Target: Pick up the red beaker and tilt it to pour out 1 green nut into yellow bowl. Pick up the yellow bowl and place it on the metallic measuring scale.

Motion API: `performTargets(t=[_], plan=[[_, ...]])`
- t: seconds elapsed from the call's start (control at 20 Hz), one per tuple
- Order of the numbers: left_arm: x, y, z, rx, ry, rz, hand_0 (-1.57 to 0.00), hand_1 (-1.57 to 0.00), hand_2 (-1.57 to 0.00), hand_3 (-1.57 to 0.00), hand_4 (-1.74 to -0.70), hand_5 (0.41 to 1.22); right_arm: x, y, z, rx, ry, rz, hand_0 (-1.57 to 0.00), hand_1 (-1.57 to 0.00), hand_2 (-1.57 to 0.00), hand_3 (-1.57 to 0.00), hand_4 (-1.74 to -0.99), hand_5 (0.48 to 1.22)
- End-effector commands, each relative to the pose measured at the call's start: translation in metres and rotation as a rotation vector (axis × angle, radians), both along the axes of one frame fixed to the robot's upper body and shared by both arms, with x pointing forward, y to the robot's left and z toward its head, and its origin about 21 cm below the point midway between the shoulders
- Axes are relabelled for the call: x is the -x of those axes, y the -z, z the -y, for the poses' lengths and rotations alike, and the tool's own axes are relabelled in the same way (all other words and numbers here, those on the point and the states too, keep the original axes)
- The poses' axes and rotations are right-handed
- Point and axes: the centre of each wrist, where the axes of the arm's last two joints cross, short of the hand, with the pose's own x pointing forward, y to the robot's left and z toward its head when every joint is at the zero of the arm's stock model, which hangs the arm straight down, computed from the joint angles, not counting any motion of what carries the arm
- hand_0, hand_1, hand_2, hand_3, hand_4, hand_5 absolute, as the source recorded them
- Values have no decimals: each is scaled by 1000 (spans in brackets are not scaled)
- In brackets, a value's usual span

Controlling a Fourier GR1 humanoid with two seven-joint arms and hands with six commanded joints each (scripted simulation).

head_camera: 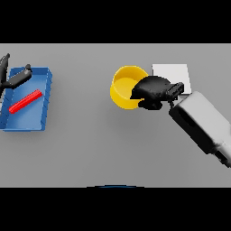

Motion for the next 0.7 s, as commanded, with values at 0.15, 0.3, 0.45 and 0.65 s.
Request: performTargets(t=[0.15, 0.3, 0.45, 0.65], plan=[[-2, -3, -2, 5, -5, 8, 1, 1, 1, 1, -805, 723, 4, -8, 4, 1, 41, 0, -1568, -1568, -1560, -1248, -1720, 1219], [3, -5, -2, -2, 6, 19, 1, 1, 1, 1, -802, 730, 1, -17, 15, 5, 28, 53, -1569, -1569, -1565, -1263, -1719, 1220], [4, -6, -1, 1, -3, 11, 1, 1, 1, 1, -808, 742, -11, -28, 28, 9, 104, 110, -1570, -1570, -1568, -1298, -1720, 1221], [6, -9, 2, -11, -18, 4, 1, 1, 1, 1, -806, 739, -31, -28, 57, 17, 206, 144, -1571, -1571, -1570, -1226, -1720, 1221]])
